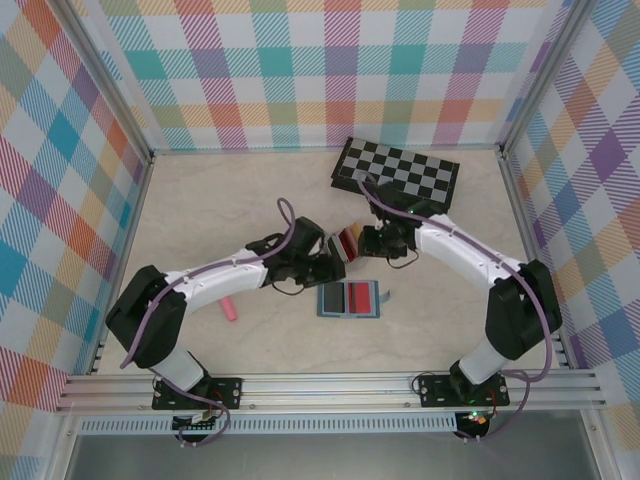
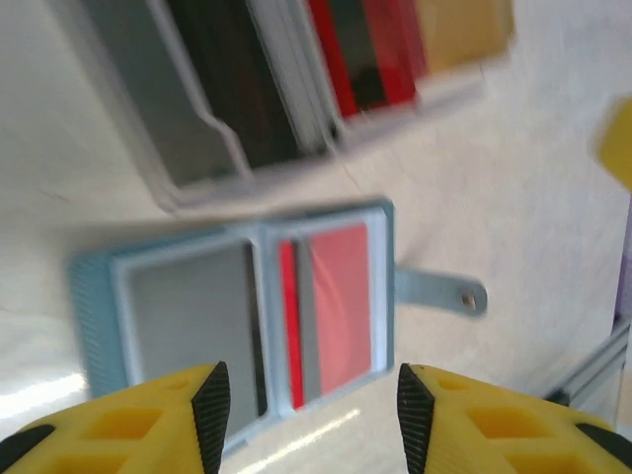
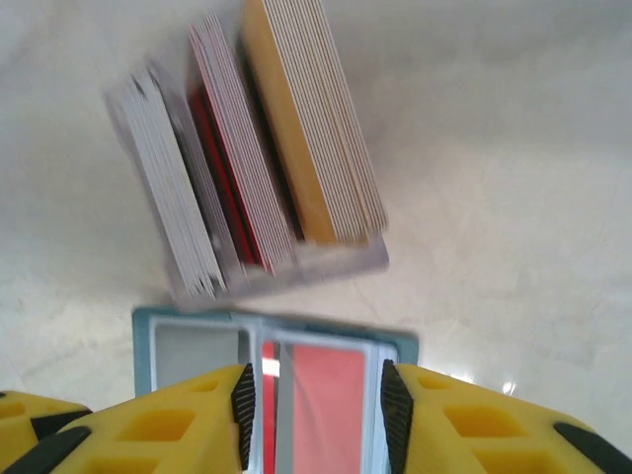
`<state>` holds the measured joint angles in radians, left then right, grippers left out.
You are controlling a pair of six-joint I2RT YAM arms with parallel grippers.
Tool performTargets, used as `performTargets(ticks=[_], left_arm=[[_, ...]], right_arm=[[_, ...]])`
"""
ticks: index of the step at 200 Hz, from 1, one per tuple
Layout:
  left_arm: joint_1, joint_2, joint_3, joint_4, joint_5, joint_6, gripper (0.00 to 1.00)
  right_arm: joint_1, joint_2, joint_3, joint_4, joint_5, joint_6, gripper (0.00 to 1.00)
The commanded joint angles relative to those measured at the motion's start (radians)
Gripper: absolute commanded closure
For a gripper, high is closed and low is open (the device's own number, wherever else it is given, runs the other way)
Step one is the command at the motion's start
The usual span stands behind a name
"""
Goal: Put the credit cards into the card holder
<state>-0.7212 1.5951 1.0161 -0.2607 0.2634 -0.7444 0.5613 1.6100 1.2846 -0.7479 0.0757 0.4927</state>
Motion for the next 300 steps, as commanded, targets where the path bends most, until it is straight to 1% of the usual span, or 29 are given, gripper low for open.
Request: performTargets(ticks=[1, 22, 47, 64, 67, 82, 106, 123, 174, 193, 228, 262, 300], left_arm=[[0.095, 0.047, 0.008, -0.026, -0.017, -0.039, 0.49], [0.140, 0.135, 0.074, -0.026, 0.008, -0.047, 0.49], [0.157, 0.221, 0.157, -0.026, 0.042, -0.047, 0.49], [0.160, 0.259, 0.190, -0.026, 0.061, -0.052, 0.48], [0.160, 0.264, 0.192, 0.007, 0.066, -0.054, 0.48], [0.161, 0.287, 0.202, 0.039, 0.092, -0.067, 0.47], [0.161, 0.318, 0.211, 0.038, 0.096, -0.076, 0.47], [0.162, 0.339, 0.213, 0.028, 0.096, -0.076, 0.49], [0.161, 0.371, 0.189, 0.006, 0.070, -0.063, 0.60], [0.161, 0.377, 0.190, 0.002, 0.066, -0.055, 0.62], [0.161, 0.380, 0.196, -0.005, 0.066, -0.042, 0.63], [0.161, 0.379, 0.196, -0.008, 0.069, -0.039, 0.64], [0.160, 0.376, 0.190, -0.009, 0.067, -0.040, 0.64]], right_arm=[[-0.009, 0.092, 0.102, -0.088, 0.123, -0.097, 0.56], [-0.009, 0.165, 0.195, -0.114, 0.154, -0.138, 0.51], [-0.010, 0.227, 0.263, -0.127, 0.156, -0.163, 0.49], [-0.010, 0.254, 0.287, -0.130, 0.147, -0.171, 0.48], [-0.011, 0.257, 0.290, -0.130, 0.145, -0.172, 0.48], [-0.012, 0.272, 0.298, -0.132, 0.138, -0.175, 0.48], [-0.013, 0.286, 0.300, -0.129, 0.134, -0.176, 0.47], [-0.015, 0.292, 0.301, -0.127, 0.136, -0.180, 0.47], [-0.017, 0.327, 0.327, -0.145, 0.153, -0.219, 0.46], [-0.015, 0.347, 0.339, -0.150, 0.140, -0.247, 0.44], [-0.015, 0.400, 0.385, -0.171, 0.173, -0.267, 0.43], [-0.015, 0.440, 0.416, -0.188, 0.232, -0.267, 0.43], [-0.015, 0.425, 0.443, -0.212, 0.283, -0.277, 0.47]])
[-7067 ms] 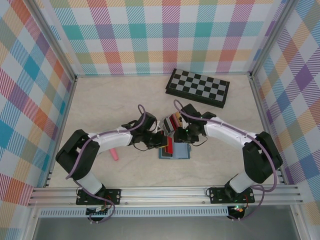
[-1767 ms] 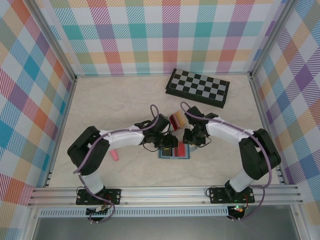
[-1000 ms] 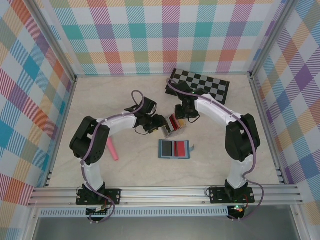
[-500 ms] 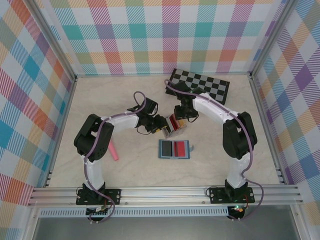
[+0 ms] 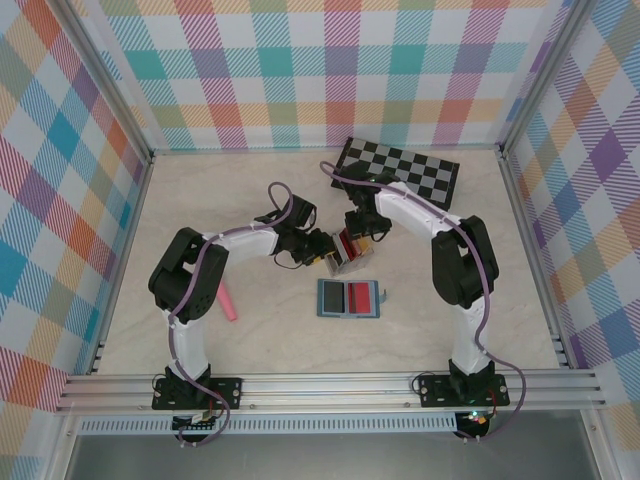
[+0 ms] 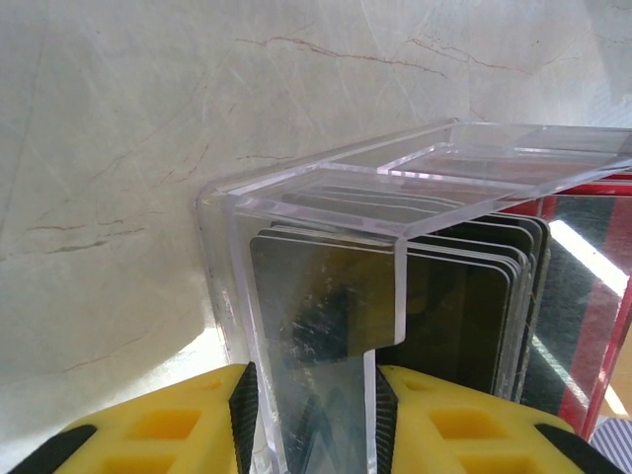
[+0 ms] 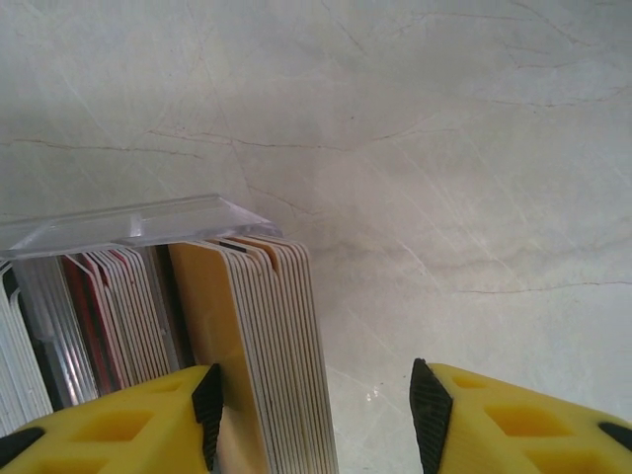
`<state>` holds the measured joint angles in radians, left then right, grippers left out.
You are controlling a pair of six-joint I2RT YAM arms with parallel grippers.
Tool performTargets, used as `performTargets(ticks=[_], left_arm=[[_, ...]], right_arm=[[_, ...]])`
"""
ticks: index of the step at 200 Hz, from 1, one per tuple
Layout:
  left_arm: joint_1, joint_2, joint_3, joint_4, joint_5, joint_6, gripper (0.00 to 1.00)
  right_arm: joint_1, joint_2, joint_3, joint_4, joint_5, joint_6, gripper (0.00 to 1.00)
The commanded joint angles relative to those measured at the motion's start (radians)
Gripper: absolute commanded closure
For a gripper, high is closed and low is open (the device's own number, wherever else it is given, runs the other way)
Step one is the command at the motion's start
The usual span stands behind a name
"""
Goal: Put the credit cards into the card holder
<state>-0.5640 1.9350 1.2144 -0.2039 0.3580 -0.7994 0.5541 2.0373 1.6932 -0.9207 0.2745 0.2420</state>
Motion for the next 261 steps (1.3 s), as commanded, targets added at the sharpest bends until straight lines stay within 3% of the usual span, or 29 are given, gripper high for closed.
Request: performTargets(ticks=[1, 140, 182, 261], left_arm=[[0.003, 0.036, -0.009, -0.065, -0.029, 0.014, 0.64], [0.003, 0.048, -0.010, -0.061, -0.019, 0.014, 0.65], [0.003, 0.042, -0.010, -0.066, -0.025, 0.016, 0.65], [0.003, 0.006, -0.021, -0.053, -0.024, 0.020, 0.62]], right_arm=[[-0.008, -0.003, 0.036, -0.039, 0.083, -0.028, 0.47], [0.012, -0.040, 0.062, -0.063, 0.071, -0.043, 0.80], [0.013, -0.067, 0.058, -0.069, 0.058, -0.040, 0.84], [0.011, -0.138, 0.042, -0.048, -0.089, -0.008, 0.93]])
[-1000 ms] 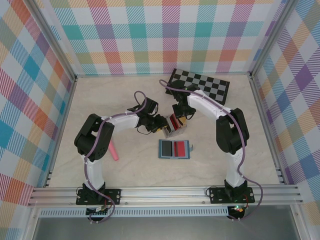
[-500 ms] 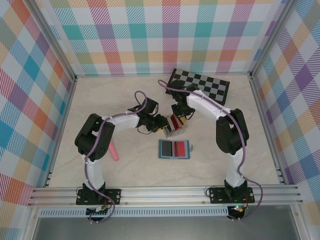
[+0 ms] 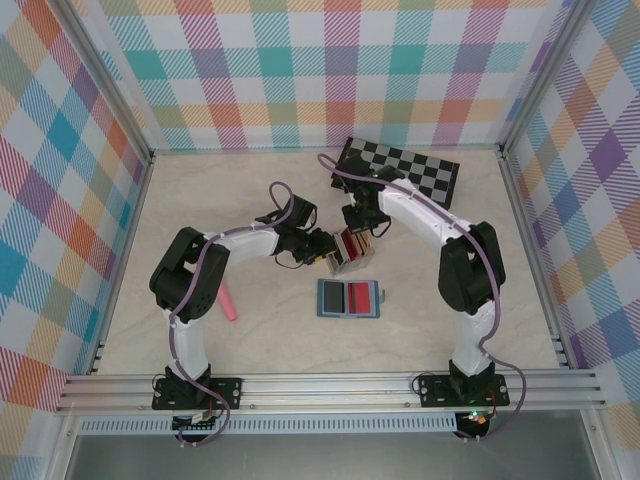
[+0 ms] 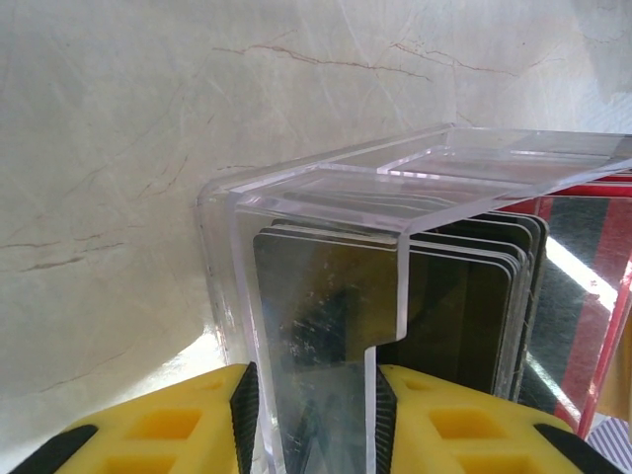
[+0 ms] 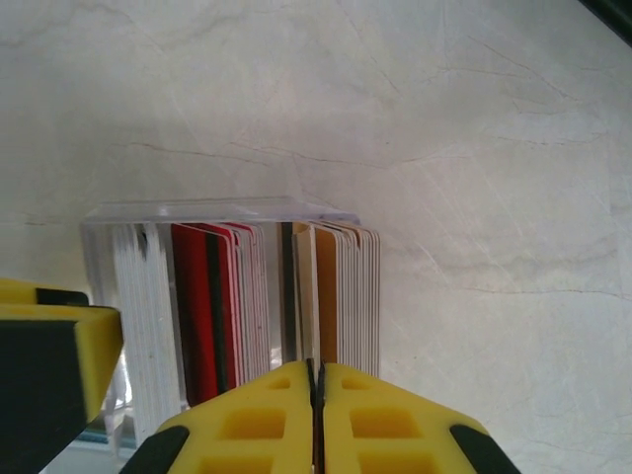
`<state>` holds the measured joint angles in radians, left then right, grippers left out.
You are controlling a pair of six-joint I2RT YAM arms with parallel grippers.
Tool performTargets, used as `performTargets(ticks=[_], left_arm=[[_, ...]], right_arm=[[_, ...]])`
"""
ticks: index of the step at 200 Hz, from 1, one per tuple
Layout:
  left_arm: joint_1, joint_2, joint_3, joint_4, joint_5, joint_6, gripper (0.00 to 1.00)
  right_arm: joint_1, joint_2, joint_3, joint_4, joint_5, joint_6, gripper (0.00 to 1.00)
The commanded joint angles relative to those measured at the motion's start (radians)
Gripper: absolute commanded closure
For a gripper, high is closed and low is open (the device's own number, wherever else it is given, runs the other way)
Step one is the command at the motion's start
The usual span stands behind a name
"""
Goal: Put the credit cards into the card holder
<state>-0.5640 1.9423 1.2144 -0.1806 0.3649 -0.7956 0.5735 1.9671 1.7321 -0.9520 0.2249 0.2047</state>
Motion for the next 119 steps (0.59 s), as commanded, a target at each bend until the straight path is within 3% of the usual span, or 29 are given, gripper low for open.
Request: performTargets(ticks=[1, 78, 119], left_arm=[[0.003, -0.002, -0.021, -0.075, -0.031, 0.016, 0.62], [0.006, -0.212, -0.077, -0.002, -0.044, -0.011, 0.43], [0.030, -0.375, -0.220, 0.304, 0.093, -0.164, 0.25]], right_arm=[[-0.009, -0.069, 0.002, -0.015, -0.042, 0.031, 0.93], [-0.092, -0.292, -0.184, 0.157, -0.370, 0.191, 0.95], [-0.180, -0.434, -0.360, 0.363, -0.654, 0.334, 0.95]])
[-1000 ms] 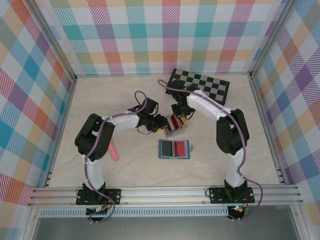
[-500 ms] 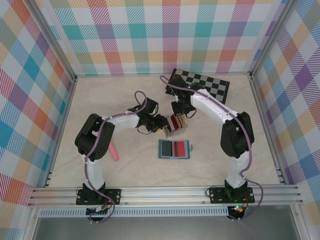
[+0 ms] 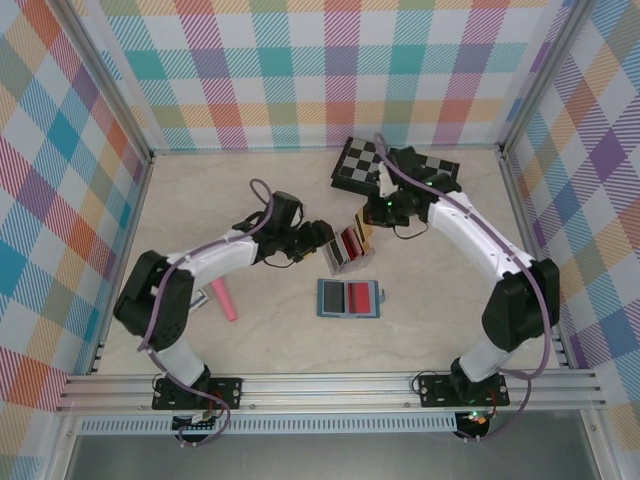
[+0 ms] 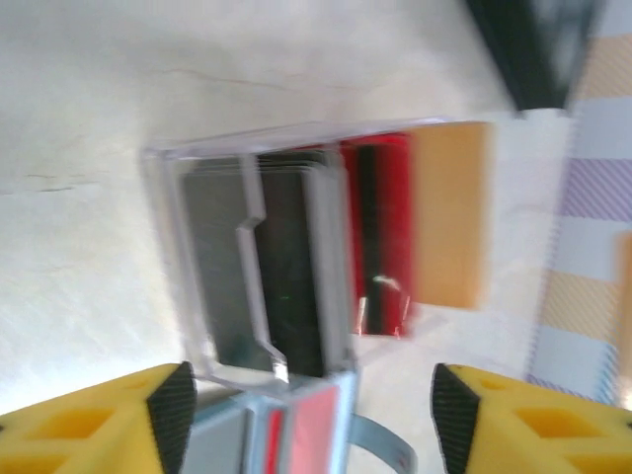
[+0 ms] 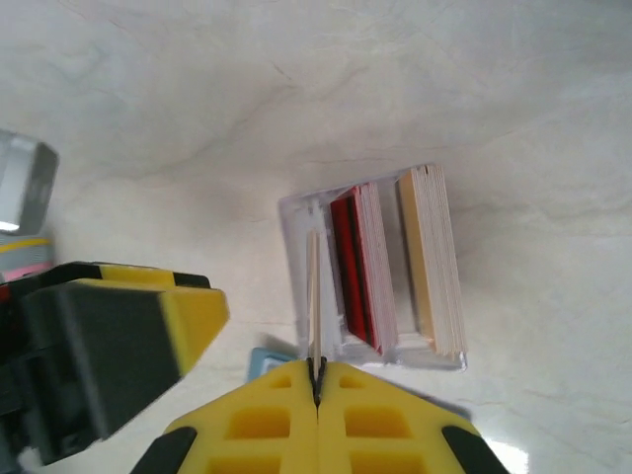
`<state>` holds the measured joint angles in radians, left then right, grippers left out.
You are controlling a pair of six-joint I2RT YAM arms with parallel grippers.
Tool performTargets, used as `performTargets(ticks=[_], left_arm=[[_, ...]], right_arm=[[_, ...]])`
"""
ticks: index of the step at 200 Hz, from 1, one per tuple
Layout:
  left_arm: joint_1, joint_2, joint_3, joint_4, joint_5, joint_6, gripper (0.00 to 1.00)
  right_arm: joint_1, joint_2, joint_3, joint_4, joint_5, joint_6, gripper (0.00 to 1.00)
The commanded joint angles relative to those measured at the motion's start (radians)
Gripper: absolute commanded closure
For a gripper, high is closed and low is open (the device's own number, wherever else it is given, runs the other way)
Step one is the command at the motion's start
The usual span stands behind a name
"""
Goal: Put the credit cards into the card holder
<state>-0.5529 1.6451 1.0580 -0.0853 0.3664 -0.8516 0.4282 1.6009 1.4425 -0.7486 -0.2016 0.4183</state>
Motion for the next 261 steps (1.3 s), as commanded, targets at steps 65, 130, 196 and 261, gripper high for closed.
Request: performTargets(ticks=[65, 130, 196, 261], left_arm=[[0.022, -0.046, -0.088, 0.570, 0.270, -0.299, 0.19], [0.022, -0.024, -0.093, 0.753, 0.318, -0.383, 0.46], [0.022, -0.044, -0.108, 0.753, 0.296, -0.383, 0.91], [0.023, -0.025, -0.113, 0.852, 0.338, -0.437, 1.00]], right_arm=[[-0.054, -0.120, -0.168, 0.383, -0.458, 0.268, 0.95], [-0.061, -0.094, -0.203, 0.423, -0.501, 0.297, 0.93], [-0.079, -0.097, -0.242, 0.420, -0.507, 0.295, 0.85], [-0.080, -0.076, -0.226, 0.441, -0.592, 0.273, 0.67]])
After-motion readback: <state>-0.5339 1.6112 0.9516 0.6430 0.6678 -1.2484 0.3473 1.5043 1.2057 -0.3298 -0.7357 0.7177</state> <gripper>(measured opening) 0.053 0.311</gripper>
